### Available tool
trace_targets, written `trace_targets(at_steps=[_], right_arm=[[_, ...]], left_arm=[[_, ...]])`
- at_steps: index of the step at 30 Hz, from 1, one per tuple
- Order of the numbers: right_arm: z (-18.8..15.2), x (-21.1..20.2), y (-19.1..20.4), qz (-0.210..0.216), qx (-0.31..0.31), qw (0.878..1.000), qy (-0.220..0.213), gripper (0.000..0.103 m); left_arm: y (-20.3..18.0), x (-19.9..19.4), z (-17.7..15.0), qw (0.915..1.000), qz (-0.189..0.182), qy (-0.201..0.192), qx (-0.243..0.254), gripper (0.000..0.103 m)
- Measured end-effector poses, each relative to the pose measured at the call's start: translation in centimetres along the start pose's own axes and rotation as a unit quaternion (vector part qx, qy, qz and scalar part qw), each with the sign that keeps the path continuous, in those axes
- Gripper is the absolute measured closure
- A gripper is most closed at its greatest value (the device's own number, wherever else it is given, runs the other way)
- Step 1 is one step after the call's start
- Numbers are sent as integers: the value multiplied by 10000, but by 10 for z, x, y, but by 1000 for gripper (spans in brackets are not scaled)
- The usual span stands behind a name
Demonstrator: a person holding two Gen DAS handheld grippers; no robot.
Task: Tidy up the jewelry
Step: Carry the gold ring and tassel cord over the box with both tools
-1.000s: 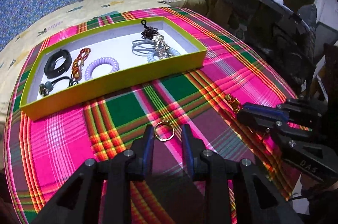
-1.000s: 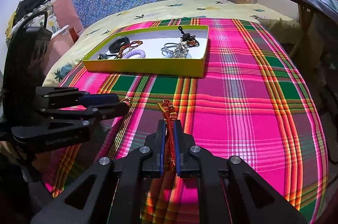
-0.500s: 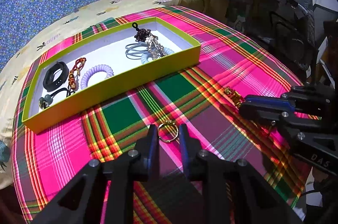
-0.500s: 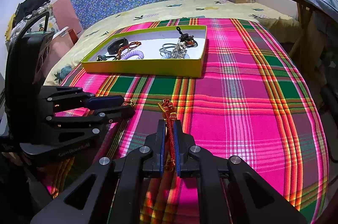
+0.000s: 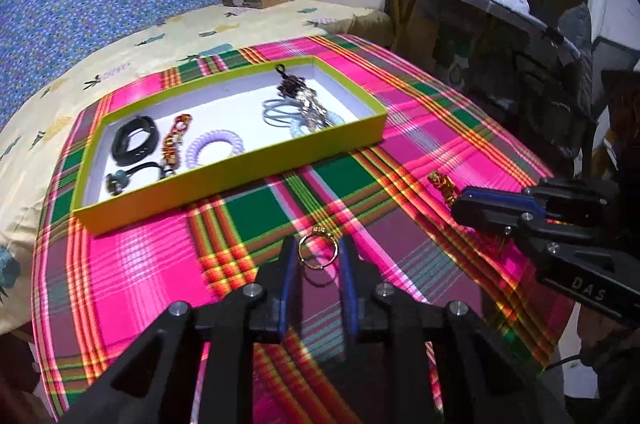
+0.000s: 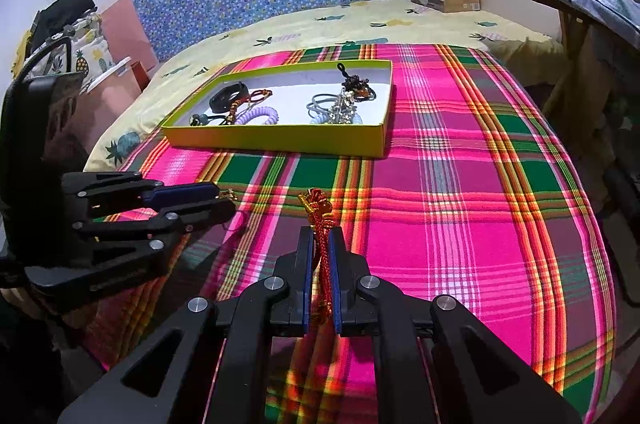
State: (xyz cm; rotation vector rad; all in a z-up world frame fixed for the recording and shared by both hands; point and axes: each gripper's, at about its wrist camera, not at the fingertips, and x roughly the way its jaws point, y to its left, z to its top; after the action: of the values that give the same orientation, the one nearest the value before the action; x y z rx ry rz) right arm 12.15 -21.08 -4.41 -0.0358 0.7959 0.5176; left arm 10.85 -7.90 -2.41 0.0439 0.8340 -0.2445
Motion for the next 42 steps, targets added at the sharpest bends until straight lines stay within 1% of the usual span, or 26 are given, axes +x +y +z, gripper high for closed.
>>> trace_targets(at_steps=[9, 15, 22, 27, 33, 37, 42], right_arm=[[11, -3, 10, 50, -23, 10000, -59, 96], [26, -1, 18, 82, -125, 9998, -121, 96], [49, 6, 25, 99, -292, 9993, -211, 96], [66, 15, 28, 114, -384, 9989, -239, 96], [84, 31, 29, 108, -480, 9986, -211, 96], [96, 46, 28, 103, -507, 9985, -163, 96], [106, 63, 25, 61, -499, 9987, -111, 96]], left_arm=[[28, -22, 2, 9990, 117, -214, -364, 81], [53, -29, 9, 9977, 276, -336, -525, 81], [83, -32, 25, 9955, 481, -484, -654, 81], [105, -27, 36, 9941, 593, -525, -746, 81], [125, -9, 44, 9938, 683, -393, -785, 81], [130, 6, 50, 9943, 720, -293, -732, 81], [131, 21, 61, 9954, 679, -238, -628, 81]])
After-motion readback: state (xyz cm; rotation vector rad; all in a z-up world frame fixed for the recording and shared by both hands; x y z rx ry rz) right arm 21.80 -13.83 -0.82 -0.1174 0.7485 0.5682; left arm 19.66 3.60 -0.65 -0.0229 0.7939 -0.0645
